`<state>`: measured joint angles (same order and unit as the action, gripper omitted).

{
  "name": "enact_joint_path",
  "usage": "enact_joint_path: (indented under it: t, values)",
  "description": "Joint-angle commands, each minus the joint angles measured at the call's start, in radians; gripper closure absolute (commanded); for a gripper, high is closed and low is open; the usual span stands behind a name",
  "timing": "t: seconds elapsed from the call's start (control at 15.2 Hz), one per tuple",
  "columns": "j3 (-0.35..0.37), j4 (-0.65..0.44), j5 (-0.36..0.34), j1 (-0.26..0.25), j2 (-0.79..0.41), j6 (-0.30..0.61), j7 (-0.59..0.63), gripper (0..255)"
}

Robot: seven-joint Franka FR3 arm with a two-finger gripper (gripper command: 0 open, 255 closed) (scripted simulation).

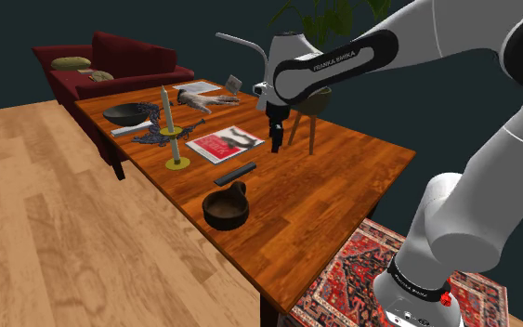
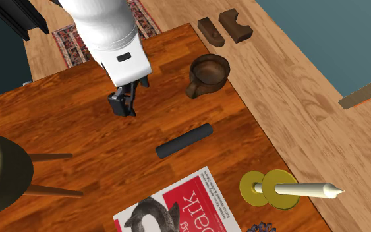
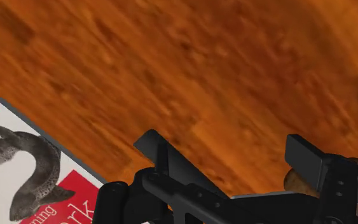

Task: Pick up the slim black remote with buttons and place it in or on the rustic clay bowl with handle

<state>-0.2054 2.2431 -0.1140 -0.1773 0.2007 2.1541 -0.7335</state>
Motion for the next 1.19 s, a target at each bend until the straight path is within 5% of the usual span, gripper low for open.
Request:
enact_joint_path:
  t: [0.0,0.73,1.12]
  values:
    - [-0.010,-0.043,0.025,-0.019,-0.081,0.036,-0.105,0]
    - [0.053,-0.309,0.152,-0.047,-0.466,0.125,-0.601,0]
    - [0.065,-0.313,0.163,-0.042,-0.528,0.181,-0.632,0]
